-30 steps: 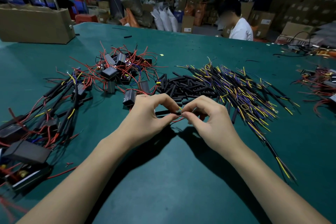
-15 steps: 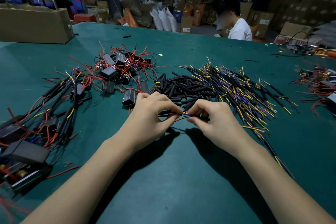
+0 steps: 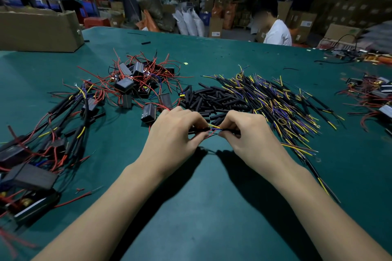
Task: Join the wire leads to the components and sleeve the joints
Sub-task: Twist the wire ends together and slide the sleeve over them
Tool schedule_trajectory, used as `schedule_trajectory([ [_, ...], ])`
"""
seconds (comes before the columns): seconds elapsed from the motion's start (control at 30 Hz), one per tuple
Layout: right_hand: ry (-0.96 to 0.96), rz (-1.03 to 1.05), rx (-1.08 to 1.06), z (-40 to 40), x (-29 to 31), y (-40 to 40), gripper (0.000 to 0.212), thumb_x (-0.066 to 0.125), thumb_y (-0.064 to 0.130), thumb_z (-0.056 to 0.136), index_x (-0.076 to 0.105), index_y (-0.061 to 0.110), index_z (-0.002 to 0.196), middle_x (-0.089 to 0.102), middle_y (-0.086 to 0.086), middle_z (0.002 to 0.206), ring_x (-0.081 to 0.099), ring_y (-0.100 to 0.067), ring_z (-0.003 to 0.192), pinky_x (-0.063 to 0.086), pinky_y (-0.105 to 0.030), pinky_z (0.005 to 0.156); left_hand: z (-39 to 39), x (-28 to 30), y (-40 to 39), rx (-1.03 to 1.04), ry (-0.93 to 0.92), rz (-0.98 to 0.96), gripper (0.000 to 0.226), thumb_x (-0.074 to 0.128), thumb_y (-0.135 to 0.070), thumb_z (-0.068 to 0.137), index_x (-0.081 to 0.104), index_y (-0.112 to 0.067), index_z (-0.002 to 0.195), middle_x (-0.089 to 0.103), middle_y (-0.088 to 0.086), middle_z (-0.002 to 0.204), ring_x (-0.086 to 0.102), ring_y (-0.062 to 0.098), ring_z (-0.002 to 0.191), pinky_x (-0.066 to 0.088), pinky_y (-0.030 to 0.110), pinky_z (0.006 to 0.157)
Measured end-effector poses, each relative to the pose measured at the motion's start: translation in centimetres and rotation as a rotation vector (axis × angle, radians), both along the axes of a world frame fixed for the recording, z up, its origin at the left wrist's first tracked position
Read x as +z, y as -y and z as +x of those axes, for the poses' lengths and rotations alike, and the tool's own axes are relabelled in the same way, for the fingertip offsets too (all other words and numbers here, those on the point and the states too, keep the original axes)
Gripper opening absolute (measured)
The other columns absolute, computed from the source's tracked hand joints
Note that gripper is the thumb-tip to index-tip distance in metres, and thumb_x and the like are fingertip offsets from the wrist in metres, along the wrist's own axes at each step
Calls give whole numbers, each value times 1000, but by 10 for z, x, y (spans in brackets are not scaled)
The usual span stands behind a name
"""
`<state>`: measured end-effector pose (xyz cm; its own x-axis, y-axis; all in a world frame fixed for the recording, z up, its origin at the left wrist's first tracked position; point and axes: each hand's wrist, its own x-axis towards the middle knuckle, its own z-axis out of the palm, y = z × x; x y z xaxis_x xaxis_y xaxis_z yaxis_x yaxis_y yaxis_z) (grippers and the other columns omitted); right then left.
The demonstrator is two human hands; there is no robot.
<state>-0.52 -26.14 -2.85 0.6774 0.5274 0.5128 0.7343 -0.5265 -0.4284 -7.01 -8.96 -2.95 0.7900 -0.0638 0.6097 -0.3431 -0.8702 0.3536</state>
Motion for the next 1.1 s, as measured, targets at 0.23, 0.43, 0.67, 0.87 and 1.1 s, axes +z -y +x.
schedule_trajectory([
  [0.23, -30, 7, 3, -1, -1, -1, 11, 70, 6, 82, 60, 12, 78, 64, 1, 73, 60, -22, 69, 51, -43, 65, -1, 1, -4, -16, -17, 17, 6, 72, -19, 82, 69, -15, 86, 68, -6, 83, 56, 21, 83, 44, 41, 75],
  [0.43, 27, -52, -33, -2, 0, 1, 10, 69, 9, 83, 59, 11, 79, 62, 1, 74, 56, -24, 71, 48, -43, 65, 2, -1, -6, -123, 21, 57, 8, 72, -11, 82, 74, -12, 90, 69, -1, 80, 49, 15, 73, 47, 35, 67],
  [0.67, 56, -87, -52, -5, 2, 0, 9, 66, 9, 85, 59, 10, 81, 63, 0, 76, 55, -26, 73, 47, -42, 67, 2, -4, -6, -98, -3, -27, 11, 72, -24, 85, 76, -17, 92, 69, 1, 79, 58, 23, 75, 49, 41, 68],
  [0.87, -228, 103, -13, -8, 8, -5, 9, 72, 16, 83, 67, 19, 76, 64, 10, 66, 56, -3, 62, 41, -13, 60, 0, -1, -5, 33, 105, 107, 10, 72, -30, 81, 76, -23, 86, 70, -5, 75, 62, 19, 66, 38, 34, 65],
  [1.1, -611, 296, -43, -6, 6, -4, 16, 68, 19, 86, 70, 14, 71, 60, 6, 59, 43, -1, 49, 35, -15, 52, -2, 4, -4, -6, 60, 94, 12, 74, -31, 80, 75, -24, 89, 72, -7, 79, 62, 17, 68, 36, 32, 68],
])
